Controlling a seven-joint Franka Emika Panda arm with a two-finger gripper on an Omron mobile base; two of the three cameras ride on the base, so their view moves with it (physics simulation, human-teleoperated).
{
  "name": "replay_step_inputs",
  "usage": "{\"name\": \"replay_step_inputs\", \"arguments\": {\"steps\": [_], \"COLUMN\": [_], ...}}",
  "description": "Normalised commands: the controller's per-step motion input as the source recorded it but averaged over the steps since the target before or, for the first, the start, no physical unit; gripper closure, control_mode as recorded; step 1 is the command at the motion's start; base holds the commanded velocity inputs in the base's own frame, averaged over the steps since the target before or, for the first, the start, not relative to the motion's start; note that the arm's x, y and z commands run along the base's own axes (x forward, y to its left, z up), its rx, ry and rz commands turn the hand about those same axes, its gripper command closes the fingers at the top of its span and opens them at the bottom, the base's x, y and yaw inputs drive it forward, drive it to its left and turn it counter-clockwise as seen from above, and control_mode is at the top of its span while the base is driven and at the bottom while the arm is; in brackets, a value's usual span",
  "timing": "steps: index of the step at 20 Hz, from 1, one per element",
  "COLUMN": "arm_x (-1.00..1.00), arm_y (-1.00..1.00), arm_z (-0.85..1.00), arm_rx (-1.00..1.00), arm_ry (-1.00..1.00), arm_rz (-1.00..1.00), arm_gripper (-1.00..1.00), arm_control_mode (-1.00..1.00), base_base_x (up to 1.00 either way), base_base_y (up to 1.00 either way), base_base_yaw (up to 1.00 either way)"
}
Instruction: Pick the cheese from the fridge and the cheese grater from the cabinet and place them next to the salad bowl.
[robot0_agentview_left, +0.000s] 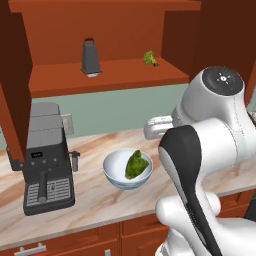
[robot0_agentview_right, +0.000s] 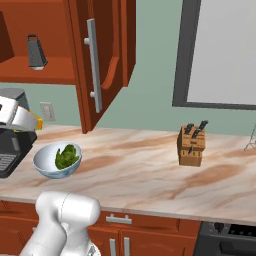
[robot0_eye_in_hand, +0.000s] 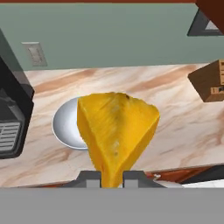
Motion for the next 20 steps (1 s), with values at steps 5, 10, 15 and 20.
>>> {"name": "replay_step_inputs", "arguments": {"steps": [5, 10, 15, 20], "arm_x": [0.05, 0.05, 0.18, 0.1], "arm_y": [-0.03, -0.05, -0.23, -0.17], "arm_z": [-0.62, -0.58, -0.29, -0.21], "arm_rx": [-0.01, -0.03, 0.0, 0.0], "arm_ry": [-0.03, -0.09, 0.22, 0.21], "arm_rz": [0.0, 0.03, 0.03, 0.0], "arm_gripper": [1.0, 1.0, 1.0, 1.0], "arm_control_mode": [-1.0, -1.0, -1.0, -1.0], "base_base_x": [0.0, 0.0, 0.0, 0.0], "base_base_y": [0.0, 0.0, 0.0, 0.0], "base_base_yaw": [0.0, 0.0, 0.0, 0.0]}}
